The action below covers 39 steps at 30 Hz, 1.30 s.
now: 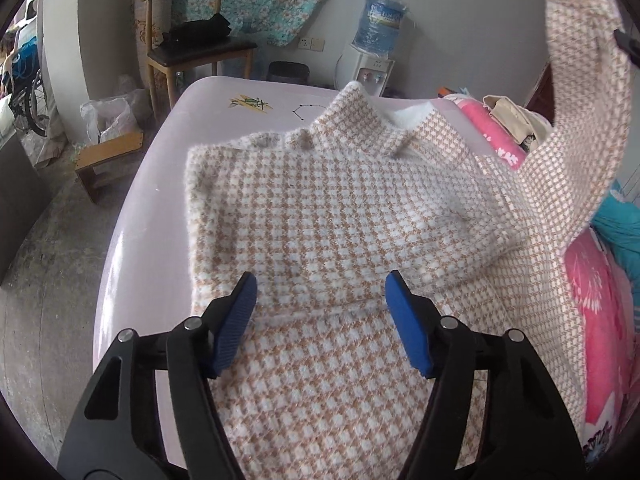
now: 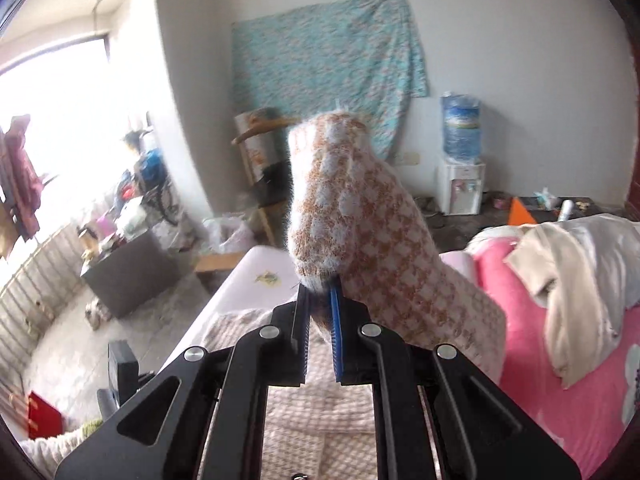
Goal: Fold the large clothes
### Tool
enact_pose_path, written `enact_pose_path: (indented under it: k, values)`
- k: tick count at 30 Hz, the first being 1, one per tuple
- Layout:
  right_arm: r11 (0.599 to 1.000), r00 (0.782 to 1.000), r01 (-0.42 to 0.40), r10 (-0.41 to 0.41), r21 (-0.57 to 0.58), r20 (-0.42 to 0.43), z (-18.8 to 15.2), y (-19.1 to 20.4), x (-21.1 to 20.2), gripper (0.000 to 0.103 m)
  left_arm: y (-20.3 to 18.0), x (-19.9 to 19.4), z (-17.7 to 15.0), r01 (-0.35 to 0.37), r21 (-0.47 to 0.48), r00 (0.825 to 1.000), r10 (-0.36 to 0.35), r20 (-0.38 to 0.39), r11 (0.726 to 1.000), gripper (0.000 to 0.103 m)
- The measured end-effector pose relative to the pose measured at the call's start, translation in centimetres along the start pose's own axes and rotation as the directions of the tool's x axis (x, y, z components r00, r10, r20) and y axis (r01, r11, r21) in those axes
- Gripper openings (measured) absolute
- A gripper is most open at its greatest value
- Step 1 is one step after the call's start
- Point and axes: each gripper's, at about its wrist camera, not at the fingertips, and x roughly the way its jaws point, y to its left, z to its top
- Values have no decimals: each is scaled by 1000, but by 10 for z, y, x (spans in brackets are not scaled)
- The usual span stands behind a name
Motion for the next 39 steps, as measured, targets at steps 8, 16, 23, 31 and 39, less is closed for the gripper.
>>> enact_pose_path:
  k: [8,16,23,31,39]
  values:
    - [986,898,-126,159,107,-411,-128,23,118,75,29,-21,-7,127,-66,992,-127,-2,990,61]
    - [931,934,36,98,363,-344,-184,-90,44,75,32,28,28,156,-165,984,-167,-55,974,61]
    - [879,966,154,-37,452,-257,-195,-166,-15,74,32,94,52,24,-163,986,-50,-156,986,37]
    - [961,905,255,-199,105,-376,-200,-136,10,74,20,95,56,-30,-76,988,18,-155,997,15]
    - [923,859,376,-380,-81,-342,-184,-132,52,56,16,79,60,-16,-88,996,8,-94,996,12]
